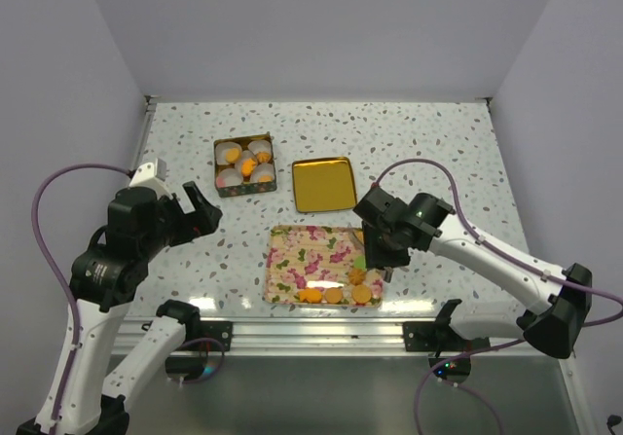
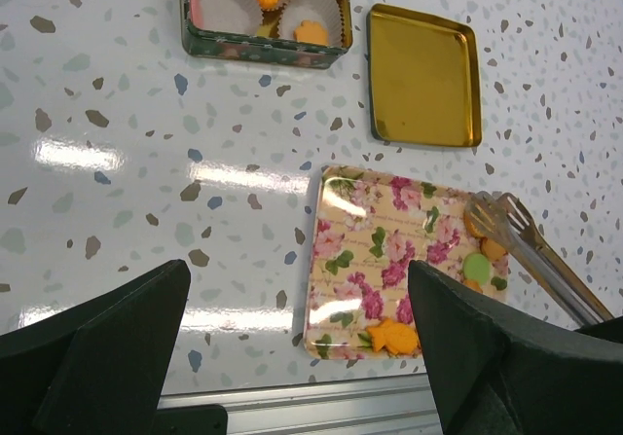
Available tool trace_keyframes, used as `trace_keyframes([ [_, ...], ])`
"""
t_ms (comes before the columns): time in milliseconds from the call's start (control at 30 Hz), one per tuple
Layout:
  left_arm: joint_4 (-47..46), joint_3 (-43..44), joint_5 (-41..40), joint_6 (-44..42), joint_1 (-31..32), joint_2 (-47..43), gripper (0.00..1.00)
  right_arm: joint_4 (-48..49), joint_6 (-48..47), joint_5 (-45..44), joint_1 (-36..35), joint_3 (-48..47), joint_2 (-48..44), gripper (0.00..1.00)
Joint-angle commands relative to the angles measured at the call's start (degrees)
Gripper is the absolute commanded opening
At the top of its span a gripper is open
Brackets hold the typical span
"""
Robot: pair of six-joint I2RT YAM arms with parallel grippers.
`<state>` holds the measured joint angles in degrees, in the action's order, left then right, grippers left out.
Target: Pack the cookies
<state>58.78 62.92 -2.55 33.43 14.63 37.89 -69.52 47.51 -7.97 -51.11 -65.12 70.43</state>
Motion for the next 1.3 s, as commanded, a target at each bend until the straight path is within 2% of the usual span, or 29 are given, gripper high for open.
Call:
trace_keyframes([
  [0,0.28,1.60,-1.32,0.14,-0.04,-0.62,1.00,-2.81,-0.40,-1.44,-0.30,-3.43,-1.61,0.45],
  [200,-0.51,0.81,-0.62,0.32,-0.13,-0.36,1.00,-4.05,0.04,-0.38,-0.48,-3.17,-2.14,0.45],
  [433,-0.69,0.72,-0.71,0.23,-0.13,-0.27,1.00,-7.21,0.48,-4.07,-0.66,-3.87,-2.14,0.44],
  [1267,-0.34,1.42,-2.46,-0.82,-0.04,0.52,1.00,-3.08,-1.10,-0.65,-3.03,-5.19,4.10,0.45],
])
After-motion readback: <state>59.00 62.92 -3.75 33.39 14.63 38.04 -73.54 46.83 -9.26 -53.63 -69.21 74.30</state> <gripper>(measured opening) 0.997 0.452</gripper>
